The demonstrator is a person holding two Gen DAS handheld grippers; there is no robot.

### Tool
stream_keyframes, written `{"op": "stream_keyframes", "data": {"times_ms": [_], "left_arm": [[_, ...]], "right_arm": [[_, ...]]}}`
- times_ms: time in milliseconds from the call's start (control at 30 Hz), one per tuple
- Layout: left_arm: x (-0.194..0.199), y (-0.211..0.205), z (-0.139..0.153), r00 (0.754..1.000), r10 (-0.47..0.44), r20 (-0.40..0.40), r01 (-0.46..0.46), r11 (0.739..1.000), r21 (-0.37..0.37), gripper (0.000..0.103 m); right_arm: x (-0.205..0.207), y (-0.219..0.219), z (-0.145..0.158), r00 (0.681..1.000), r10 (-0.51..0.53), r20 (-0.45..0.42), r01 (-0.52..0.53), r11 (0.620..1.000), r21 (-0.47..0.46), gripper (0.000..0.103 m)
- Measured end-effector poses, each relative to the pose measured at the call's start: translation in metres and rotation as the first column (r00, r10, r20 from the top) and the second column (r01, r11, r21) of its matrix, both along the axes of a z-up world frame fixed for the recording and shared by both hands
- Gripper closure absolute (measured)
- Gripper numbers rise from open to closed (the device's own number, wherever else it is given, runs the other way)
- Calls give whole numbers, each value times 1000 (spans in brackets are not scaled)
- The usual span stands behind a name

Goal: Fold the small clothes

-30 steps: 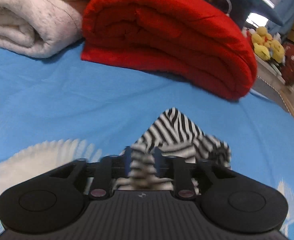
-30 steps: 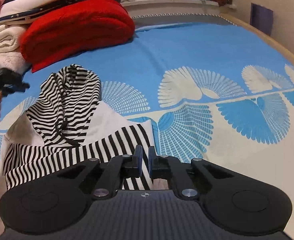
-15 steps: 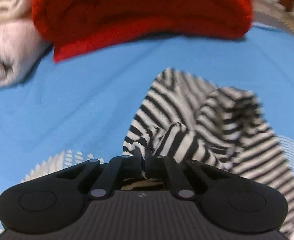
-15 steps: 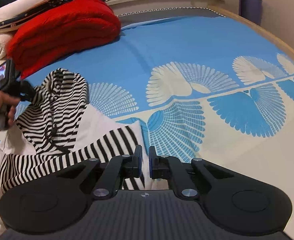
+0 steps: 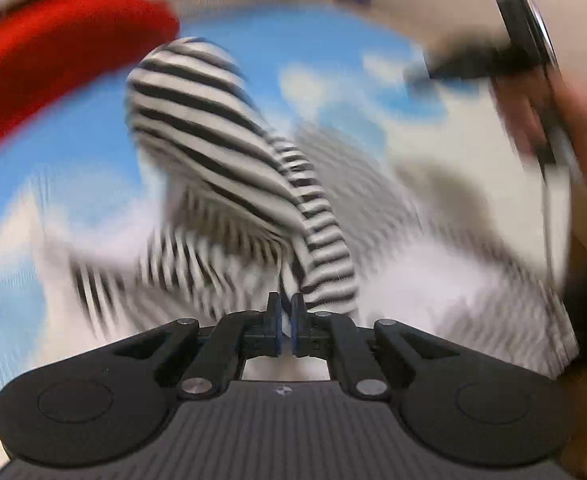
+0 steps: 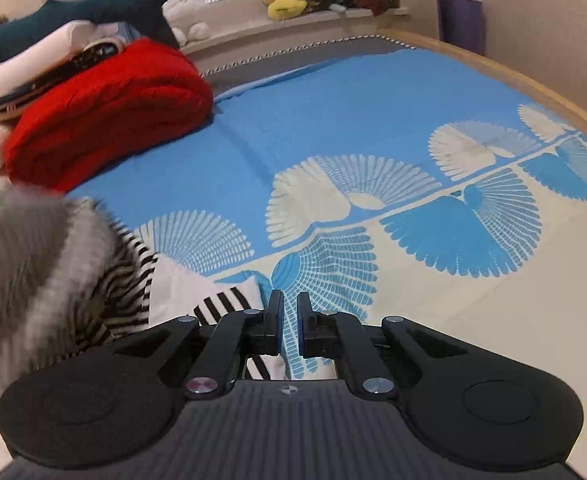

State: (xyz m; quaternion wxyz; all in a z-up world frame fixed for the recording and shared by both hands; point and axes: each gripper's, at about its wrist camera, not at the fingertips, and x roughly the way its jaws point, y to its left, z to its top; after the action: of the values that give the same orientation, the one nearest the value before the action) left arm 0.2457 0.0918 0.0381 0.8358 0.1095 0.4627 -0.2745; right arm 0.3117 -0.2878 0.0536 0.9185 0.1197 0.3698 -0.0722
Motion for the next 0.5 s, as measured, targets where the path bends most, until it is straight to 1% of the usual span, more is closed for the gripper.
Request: {"op": "stream_keyframes", "data": {"times_ms": [33,67,100,133,167,200,233,267,300,333,367,400,433,467,500], "left_arm": [[-11,9,-1,999,46,-16,-46,999,-19,97],[-17,21,3,992,126,-25,-128,990,-64,92],[-18,36,7,971,233,-45,-237,962,-132,89],[-16,53,8,932,353,-79,-361,910,-204,84],[-13,67,7,877,463,-124,-480,837,-262,80],[-9,80,0,811,558,-176,-584,752,-307,79],[-2,83,-7,765,610,-208,-642,696,-322,79],[6,86,-18,720,654,-234,-693,654,-304,79],[14,87,-27,694,676,-249,-720,641,-266,79],[22,86,-36,676,689,-261,-736,640,-220,79],[29,85,-43,665,698,-267,-746,638,-190,79],[36,83,-47,658,703,-271,-752,634,-182,79],[41,83,-51,651,703,-286,-757,627,-184,79],[43,86,-55,645,700,-305,-762,619,-189,79],[45,87,-59,638,699,-324,-768,611,-192,79]], "right_arm": [[-2,-2,1,1000,-2,1,2,1000,9,95],[-3,-3,2,1000,0,2,0,1000,20,92],[-6,-3,3,1000,6,8,-7,999,35,88],[-7,-2,3,1000,14,14,-15,999,46,81],[-9,0,3,1000,25,17,-26,998,58,79],[-9,2,3,999,41,16,-42,996,76,79],[-9,6,1,998,63,13,-63,993,97,79],[-8,11,-2,996,92,6,-92,988,125,79],[-8,15,-5,993,115,-2,-113,981,156,78],[-7,20,-8,990,140,-12,-135,971,198,76],[-5,26,-13,985,169,-25,-158,956,246,72],[-4,32,-18,980,197,-39,-178,942,285,68],[-2,39,-23,973,225,-53,-197,927,319,62],[0,46,-29,964,256,-69,-218,912,347,57],[3,56,-35,953,292,-85,-242,896,372,56]]}}
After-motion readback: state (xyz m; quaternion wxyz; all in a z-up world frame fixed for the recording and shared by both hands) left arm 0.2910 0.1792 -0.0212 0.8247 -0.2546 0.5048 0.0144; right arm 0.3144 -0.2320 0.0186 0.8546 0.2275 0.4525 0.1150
